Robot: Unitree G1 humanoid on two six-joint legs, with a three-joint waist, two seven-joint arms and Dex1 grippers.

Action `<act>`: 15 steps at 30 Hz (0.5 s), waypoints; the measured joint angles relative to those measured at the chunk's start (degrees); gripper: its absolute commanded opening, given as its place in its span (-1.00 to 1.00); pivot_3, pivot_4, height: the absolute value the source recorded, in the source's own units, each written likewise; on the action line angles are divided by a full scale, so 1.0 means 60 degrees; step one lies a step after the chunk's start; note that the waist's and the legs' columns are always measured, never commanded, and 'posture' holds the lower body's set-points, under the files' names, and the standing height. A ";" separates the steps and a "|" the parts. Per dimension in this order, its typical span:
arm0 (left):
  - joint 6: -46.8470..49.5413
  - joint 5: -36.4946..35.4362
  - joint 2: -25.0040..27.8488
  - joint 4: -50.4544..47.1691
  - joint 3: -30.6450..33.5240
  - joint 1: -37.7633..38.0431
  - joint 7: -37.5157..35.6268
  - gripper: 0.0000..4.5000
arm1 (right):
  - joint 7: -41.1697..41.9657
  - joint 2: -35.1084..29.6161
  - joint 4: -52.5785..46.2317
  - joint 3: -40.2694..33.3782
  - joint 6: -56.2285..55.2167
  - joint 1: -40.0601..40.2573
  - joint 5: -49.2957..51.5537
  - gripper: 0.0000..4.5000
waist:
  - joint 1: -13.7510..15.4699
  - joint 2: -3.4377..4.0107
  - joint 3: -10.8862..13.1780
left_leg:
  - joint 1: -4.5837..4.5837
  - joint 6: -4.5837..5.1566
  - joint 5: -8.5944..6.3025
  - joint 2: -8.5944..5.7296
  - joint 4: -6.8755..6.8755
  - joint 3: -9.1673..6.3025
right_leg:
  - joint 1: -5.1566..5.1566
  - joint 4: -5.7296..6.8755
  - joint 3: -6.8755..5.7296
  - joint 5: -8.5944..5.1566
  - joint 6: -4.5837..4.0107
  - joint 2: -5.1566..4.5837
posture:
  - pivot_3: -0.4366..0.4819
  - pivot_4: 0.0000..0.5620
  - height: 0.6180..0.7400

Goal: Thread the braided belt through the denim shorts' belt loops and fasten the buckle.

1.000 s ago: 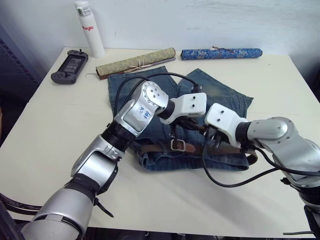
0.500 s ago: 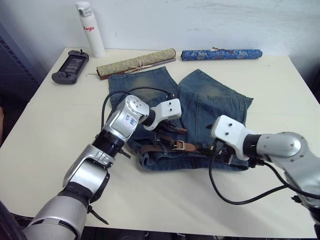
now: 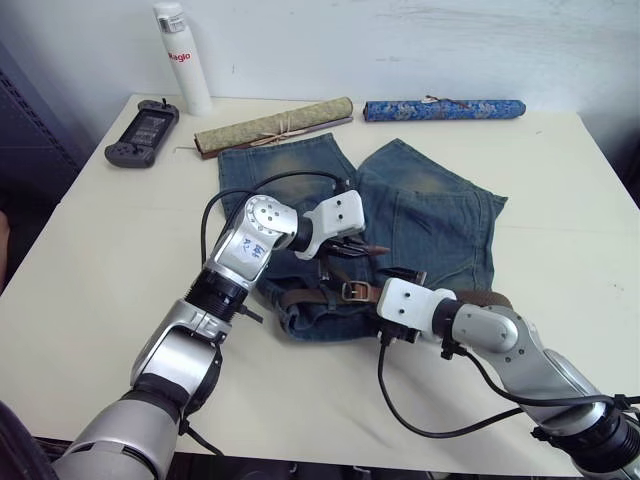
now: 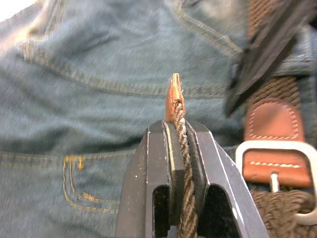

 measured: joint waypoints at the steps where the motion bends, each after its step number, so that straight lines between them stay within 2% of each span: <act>1: -0.0196 -0.0007 0.0058 -0.0087 -0.0006 0.0101 -0.0087 -1.00 | -0.0037 0.0058 0.0042 0.0000 -0.0036 0.0007 -0.0081 0.81 | -0.0001 0.0000 0.0000 | 0.0000 0.0000 0.0000 0.0000 0.0001 0.0001 | 0.0000 0.0000 0.0000 0.0000 0.0000 0.0000 | -0.05 -0.47 0.11; 5: -0.0849 0.0052 0.0308 -0.0156 -0.0099 0.0269 -0.0274 -1.00 | -0.0077 0.0149 0.0069 -0.0012 -0.0049 0.0009 -0.0365 0.81 | 0.0000 0.0000 0.0000 | 0.0000 0.0000 0.0000 0.0000 0.0005 0.0001 | -0.0001 -0.0002 0.0000 0.0000 0.0000 0.0000 | -0.05 -0.47 0.11; 8: -0.1807 0.0343 0.0495 0.0138 -0.0196 0.0246 -0.0286 -1.00 | -0.0047 0.0143 0.0070 -0.0020 -0.0033 -0.0009 -0.0588 0.51 | 0.0008 0.0000 0.0000 | 0.0000 0.0000 0.0000 -0.0002 0.0005 0.0001 | -0.0001 -0.0003 0.0001 0.0000 0.0000 -0.0001 | -0.05 -0.47 0.11; 13: -0.2700 0.0641 0.0532 0.0910 -0.0212 0.0140 -0.0235 -1.00 | -0.0046 0.0135 0.0181 -0.0168 0.0197 -0.0013 -0.0941 -0.48 | 0.0013 0.0000 0.0000 | -0.0002 0.0000 0.0000 -0.0002 0.0005 0.0003 | -0.0003 0.0002 -0.0001 0.0000 0.0000 -0.0002 | -0.05 -0.47 0.11; 15: -0.2865 0.0691 0.0498 0.1021 -0.0212 0.0069 -0.0220 -1.00 | -0.0015 0.0137 0.0180 -0.0272 0.0285 -0.0013 -0.0978 -0.48 | 0.0009 0.0000 0.0000 | -0.0003 0.0000 0.0000 -0.0002 0.0005 0.0002 | -0.0003 0.0003 -0.0002 0.0000 0.0000 -0.0001 | -0.05 -0.47 0.11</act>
